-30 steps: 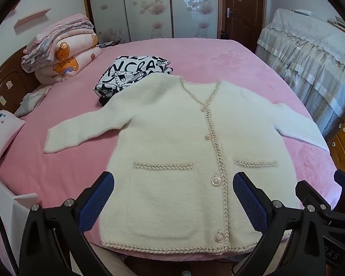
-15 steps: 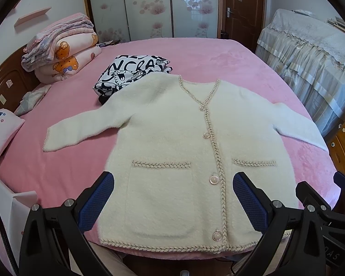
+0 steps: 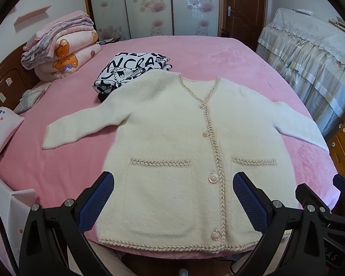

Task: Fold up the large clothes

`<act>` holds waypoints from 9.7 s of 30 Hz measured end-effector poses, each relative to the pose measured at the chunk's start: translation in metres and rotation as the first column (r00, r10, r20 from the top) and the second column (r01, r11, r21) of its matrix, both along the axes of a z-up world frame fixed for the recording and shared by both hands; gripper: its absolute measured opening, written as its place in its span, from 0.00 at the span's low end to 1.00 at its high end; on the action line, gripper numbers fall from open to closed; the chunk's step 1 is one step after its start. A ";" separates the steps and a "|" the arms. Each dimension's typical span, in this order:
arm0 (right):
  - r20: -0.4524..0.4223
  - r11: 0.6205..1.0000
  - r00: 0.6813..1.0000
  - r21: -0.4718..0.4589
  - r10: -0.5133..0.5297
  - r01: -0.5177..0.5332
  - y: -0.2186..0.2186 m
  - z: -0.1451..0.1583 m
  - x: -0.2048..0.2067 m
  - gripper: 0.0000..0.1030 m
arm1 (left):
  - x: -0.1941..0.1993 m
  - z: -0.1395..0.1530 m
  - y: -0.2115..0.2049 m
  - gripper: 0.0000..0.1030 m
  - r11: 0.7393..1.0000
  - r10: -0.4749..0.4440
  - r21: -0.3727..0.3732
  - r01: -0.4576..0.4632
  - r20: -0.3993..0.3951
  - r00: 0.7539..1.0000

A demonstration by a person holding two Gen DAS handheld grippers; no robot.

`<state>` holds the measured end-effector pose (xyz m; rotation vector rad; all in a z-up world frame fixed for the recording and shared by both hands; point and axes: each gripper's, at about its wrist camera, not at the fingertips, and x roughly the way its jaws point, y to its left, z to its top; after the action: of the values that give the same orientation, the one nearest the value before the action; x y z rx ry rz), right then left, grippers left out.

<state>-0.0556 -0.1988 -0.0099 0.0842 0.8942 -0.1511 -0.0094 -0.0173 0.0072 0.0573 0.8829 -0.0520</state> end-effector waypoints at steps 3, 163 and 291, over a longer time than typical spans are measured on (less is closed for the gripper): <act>-0.005 1.000 1.000 0.003 -0.001 0.001 -0.001 -0.002 0.000 0.96 | 0.001 0.000 -0.001 1.00 1.000 0.004 0.000 -0.004 -0.003 1.000; 0.088 0.991 0.995 0.126 0.035 -0.046 -0.149 -0.125 0.152 0.49 | 0.237 -0.128 -0.206 0.99 0.936 -0.351 -0.039 0.350 -0.027 0.936; -0.150 0.989 0.981 0.074 -0.119 0.131 -0.192 -0.178 0.242 0.32 | 0.341 -0.202 -0.028 0.18 0.977 -0.103 -0.208 0.053 -0.237 0.966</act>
<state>0.1864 -0.3913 -0.1877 0.2100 1.0412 -0.2396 0.3319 -0.0452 -0.1949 -0.1052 1.1203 -0.2260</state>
